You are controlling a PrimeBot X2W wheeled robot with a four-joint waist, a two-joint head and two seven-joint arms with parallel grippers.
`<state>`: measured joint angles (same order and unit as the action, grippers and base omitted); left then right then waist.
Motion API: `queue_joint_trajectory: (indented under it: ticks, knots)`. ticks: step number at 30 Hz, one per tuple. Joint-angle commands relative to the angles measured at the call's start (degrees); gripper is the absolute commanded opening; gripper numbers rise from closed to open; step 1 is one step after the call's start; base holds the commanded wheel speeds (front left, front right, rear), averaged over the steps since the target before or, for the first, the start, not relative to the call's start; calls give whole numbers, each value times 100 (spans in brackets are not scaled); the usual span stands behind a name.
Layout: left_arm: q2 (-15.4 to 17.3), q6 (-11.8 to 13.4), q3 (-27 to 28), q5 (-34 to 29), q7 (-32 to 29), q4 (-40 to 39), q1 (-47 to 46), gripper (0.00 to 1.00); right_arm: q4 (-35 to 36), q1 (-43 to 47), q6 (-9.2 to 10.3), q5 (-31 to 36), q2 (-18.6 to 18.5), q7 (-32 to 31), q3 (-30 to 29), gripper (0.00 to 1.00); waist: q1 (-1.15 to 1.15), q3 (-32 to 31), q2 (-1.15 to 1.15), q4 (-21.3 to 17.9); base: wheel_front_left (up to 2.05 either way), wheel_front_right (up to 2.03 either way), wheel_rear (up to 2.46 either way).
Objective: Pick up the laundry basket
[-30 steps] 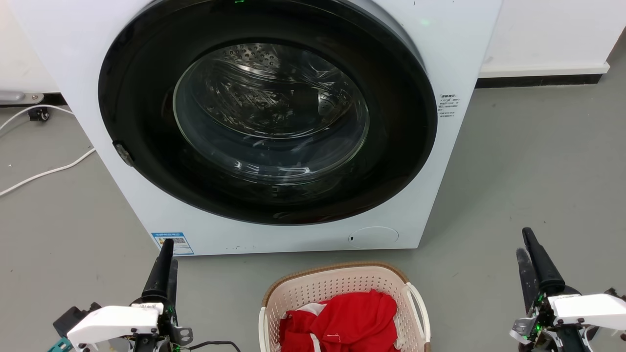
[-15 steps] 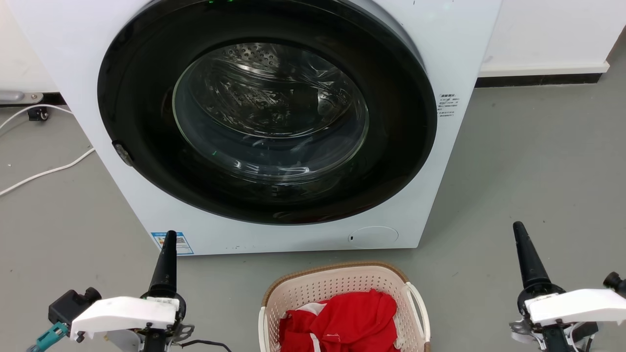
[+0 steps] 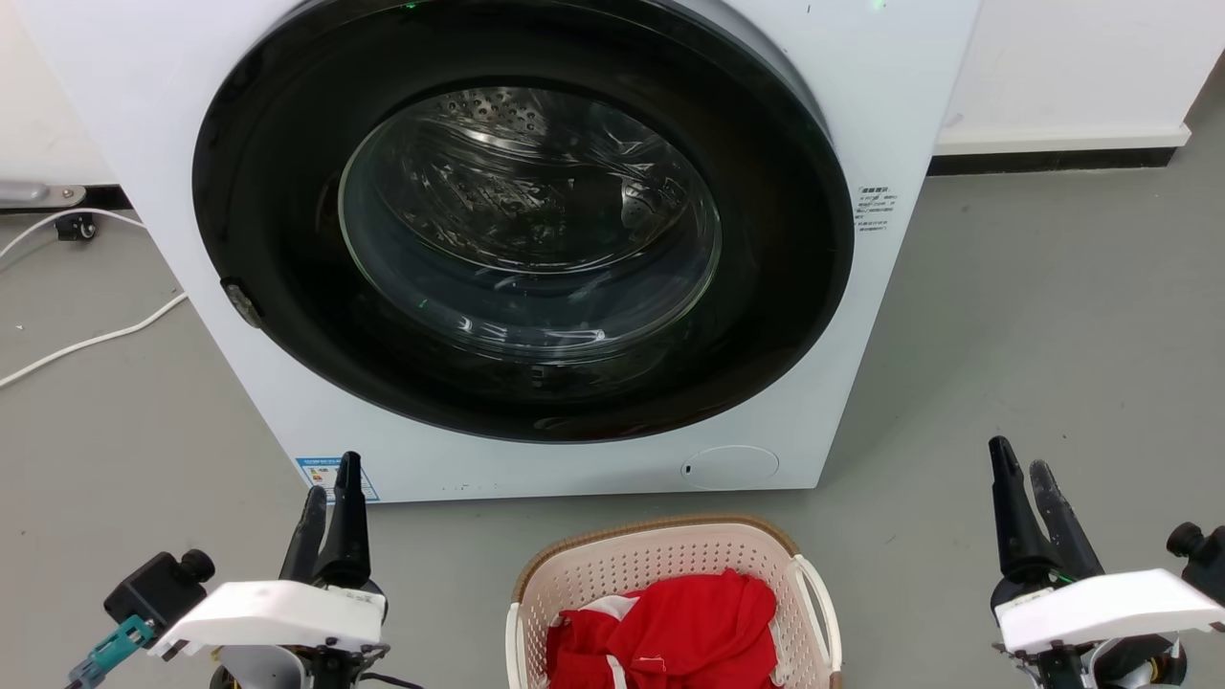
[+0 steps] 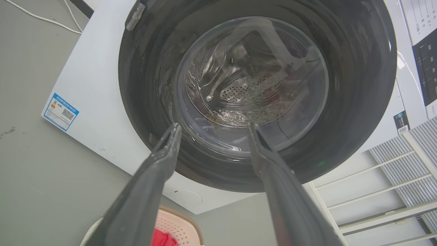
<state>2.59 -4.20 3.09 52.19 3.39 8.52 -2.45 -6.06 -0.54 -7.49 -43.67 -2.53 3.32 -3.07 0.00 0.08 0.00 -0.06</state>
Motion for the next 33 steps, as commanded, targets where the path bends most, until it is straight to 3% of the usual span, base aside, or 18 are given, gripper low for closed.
queue_joint_trajectory:
  ticks: [1,33]
  knots:
    - [26,19,-16,-155,48,-105,-9,100,119,-23,0,166,-25,51,16,100,0,-2,0,2,0,0,0]
    - [31,243,-311,-2500,588,140,210,100,101,312,0,2605,-37,593,60,100,0,-51,0,37,0,0,0]
